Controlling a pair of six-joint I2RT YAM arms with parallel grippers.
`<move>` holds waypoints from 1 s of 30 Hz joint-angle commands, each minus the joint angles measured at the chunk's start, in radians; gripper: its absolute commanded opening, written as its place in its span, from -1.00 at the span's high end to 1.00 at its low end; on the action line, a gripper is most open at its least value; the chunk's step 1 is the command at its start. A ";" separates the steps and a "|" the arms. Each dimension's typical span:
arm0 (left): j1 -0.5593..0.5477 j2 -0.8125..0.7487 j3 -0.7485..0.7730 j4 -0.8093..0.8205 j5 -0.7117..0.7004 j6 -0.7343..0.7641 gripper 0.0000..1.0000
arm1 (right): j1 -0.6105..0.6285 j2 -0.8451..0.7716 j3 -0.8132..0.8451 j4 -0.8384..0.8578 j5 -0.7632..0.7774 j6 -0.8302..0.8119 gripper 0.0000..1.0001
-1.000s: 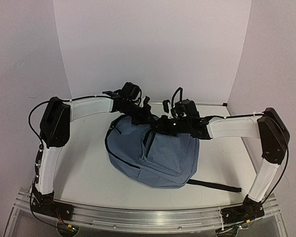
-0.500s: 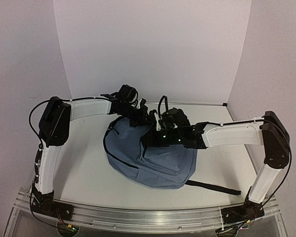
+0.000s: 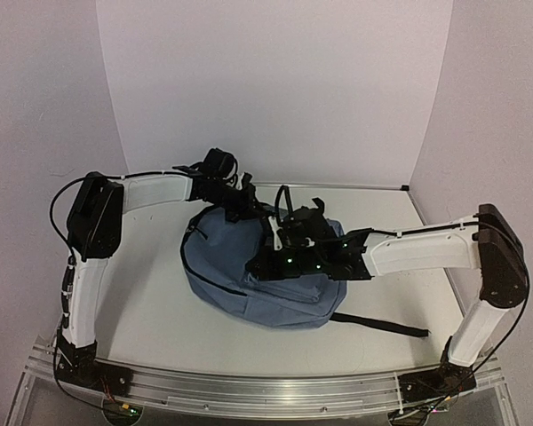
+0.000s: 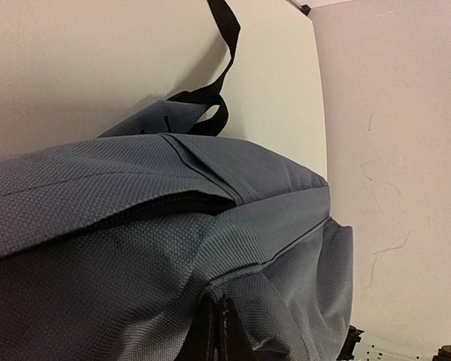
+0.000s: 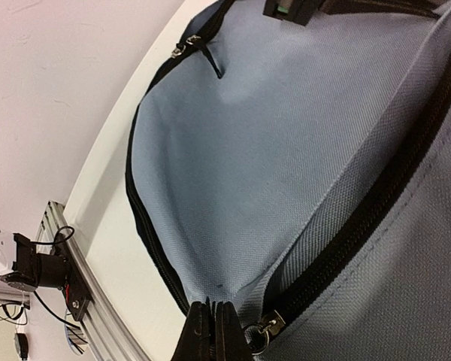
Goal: Pack the student bag
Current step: Zip the student bag at the center of the board, then reset both arms
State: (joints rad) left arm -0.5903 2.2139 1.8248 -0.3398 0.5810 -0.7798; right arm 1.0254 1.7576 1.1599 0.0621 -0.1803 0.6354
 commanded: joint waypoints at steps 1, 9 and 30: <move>0.062 -0.004 0.036 0.130 -0.114 0.007 1.00 | 0.074 -0.017 -0.036 -0.017 -0.105 0.031 1.00; 0.074 0.008 0.057 0.112 -0.156 0.026 1.00 | 0.126 -0.012 -0.037 -0.015 -0.125 0.041 1.00; 0.105 -0.440 -0.214 -0.080 -0.196 0.325 -0.87 | 0.006 -0.141 0.176 -0.322 0.319 -0.124 -0.91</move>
State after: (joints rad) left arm -0.4983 1.9151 1.6458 -0.3239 0.5065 -0.5779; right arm 1.1220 1.6653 1.2899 -0.1754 0.0583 0.5699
